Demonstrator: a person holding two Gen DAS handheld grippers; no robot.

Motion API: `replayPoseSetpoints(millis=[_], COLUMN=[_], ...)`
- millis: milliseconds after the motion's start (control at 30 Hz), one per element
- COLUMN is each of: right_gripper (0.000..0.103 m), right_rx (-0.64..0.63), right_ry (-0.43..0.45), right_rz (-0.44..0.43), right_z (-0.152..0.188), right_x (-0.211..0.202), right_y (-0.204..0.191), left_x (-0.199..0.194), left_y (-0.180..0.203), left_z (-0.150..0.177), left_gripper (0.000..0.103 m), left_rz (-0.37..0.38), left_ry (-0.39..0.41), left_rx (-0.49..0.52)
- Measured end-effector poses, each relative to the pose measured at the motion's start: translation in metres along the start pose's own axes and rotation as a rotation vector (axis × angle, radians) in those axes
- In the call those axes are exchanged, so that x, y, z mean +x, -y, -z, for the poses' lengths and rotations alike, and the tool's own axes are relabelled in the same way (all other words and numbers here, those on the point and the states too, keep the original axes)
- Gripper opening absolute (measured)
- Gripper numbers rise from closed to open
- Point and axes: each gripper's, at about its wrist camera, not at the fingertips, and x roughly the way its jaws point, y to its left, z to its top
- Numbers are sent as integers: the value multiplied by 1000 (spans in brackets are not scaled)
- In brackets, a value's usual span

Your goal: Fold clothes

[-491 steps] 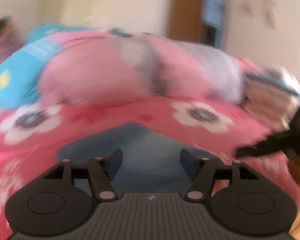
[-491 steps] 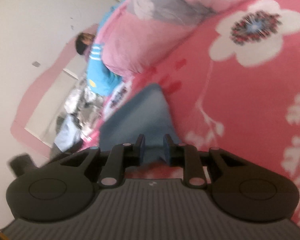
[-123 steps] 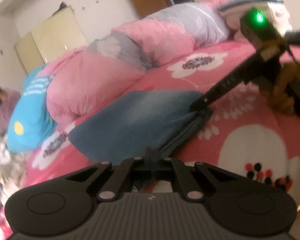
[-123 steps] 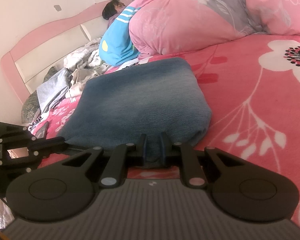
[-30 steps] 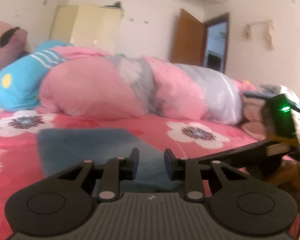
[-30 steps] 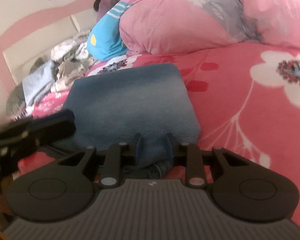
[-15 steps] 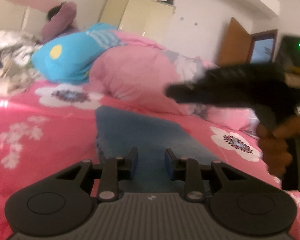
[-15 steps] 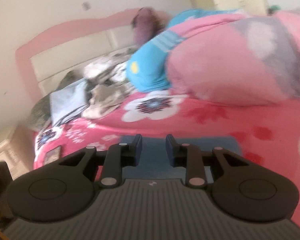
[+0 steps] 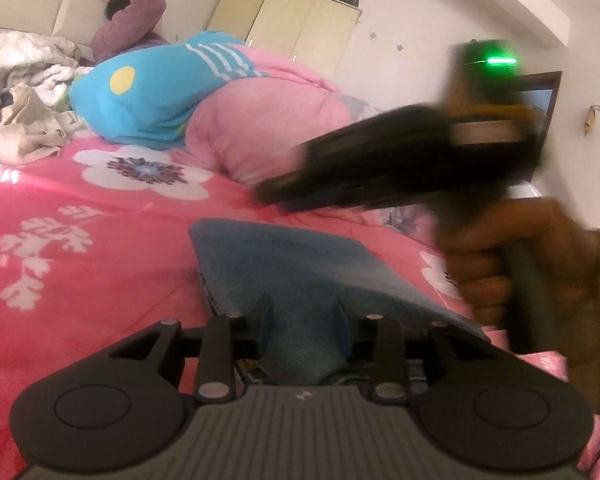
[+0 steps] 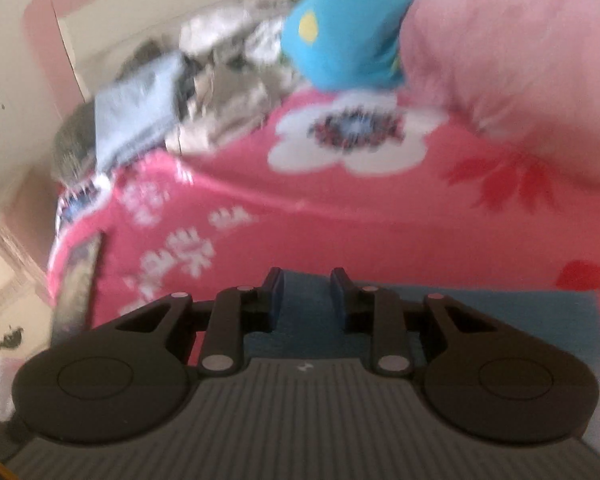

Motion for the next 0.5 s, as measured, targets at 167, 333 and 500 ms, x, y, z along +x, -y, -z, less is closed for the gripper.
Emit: replayPoseSetpoints(millis=[167,333,500], right_gripper=[26,26,26], right_rx=[76,185,275], right_ry=[149,185,147], right_rz=[114,232,262], right_z=[21,69,123], right_x=[-98,-148,-147], right_y=[16,35,52], left_x=[1,4,8], left_y=[7,20,26], left_z=[-4,-9,-16], left_gripper=[45,49,52], left_rz=[-3,-48,-92], left_ry=[-29,-70,-119], left_rx=[22,61,49])
